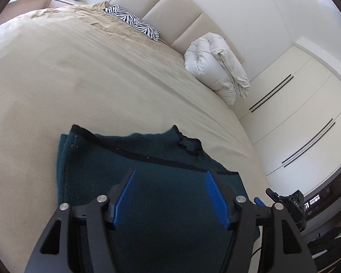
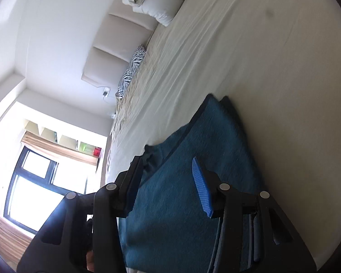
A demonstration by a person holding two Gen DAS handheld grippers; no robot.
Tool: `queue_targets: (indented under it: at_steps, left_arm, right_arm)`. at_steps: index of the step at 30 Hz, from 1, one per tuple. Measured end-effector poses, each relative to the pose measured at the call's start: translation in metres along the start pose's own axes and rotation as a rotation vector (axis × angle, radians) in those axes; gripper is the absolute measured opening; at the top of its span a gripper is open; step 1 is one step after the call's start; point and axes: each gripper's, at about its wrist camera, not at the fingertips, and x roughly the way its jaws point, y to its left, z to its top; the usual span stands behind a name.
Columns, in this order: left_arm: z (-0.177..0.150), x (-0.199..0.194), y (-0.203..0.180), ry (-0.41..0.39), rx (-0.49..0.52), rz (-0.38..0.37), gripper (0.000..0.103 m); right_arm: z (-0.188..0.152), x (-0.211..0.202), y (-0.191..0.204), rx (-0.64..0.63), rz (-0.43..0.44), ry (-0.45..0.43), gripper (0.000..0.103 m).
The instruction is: Fold small clothes
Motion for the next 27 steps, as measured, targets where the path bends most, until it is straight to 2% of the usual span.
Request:
queue_targets:
  at_steps: [3, 4, 6, 7, 9, 10, 13, 18, 23, 24, 26, 27]
  left_arm:
    - [-0.048, -0.008, -0.029, 0.060, 0.076, -0.008, 0.069]
    - [-0.060, -0.008, -0.031, 0.073, 0.090, 0.003, 0.069]
    - [-0.076, -0.003, -0.022, 0.116, 0.078, 0.057, 0.069]
    - [-0.080, -0.001, -0.011, 0.132, 0.042, 0.081, 0.066]
    - [-0.081, -0.007, 0.009, 0.130, -0.004, 0.064, 0.052]
    - [-0.080, -0.010, 0.015, 0.137, -0.027, 0.050, 0.050]
    - [-0.075, -0.025, 0.027, 0.123, -0.056, 0.054, 0.050]
    - [-0.077, -0.042, 0.043, 0.118, -0.064, 0.057, 0.050]
    - [-0.075, -0.068, 0.066, 0.089, -0.118, 0.022, 0.050]
    - [-0.076, -0.075, 0.068, 0.073, -0.124, 0.029, 0.051]
    - [-0.074, -0.091, 0.072, 0.039, -0.133, 0.059, 0.062]
    - [-0.074, -0.100, 0.075, 0.017, -0.139, 0.092, 0.075]
  right_arm:
    - [-0.076, 0.034, 0.029, -0.054, 0.130, 0.199, 0.045]
    - [-0.095, 0.045, 0.034, -0.056, 0.147, 0.245, 0.045]
    - [-0.125, 0.067, 0.032, -0.041, 0.129, 0.297, 0.045]
    - [-0.138, 0.073, 0.027, -0.034, 0.093, 0.297, 0.043]
    - [-0.138, 0.077, 0.019, -0.026, 0.082, 0.268, 0.039]
    - [-0.133, 0.074, 0.016, -0.014, 0.087, 0.251, 0.039]
    - [-0.108, 0.041, -0.007, 0.011, 0.079, 0.150, 0.041]
    - [-0.065, -0.023, -0.059, 0.082, -0.018, -0.026, 0.041]
    - [-0.039, -0.094, -0.098, 0.138, -0.064, -0.183, 0.042]
    - [-0.036, -0.106, -0.103, 0.157, -0.101, -0.217, 0.042]
    - [-0.033, -0.136, -0.116, 0.205, -0.098, -0.262, 0.044]
    - [-0.034, -0.147, -0.119, 0.219, -0.100, -0.278, 0.046]
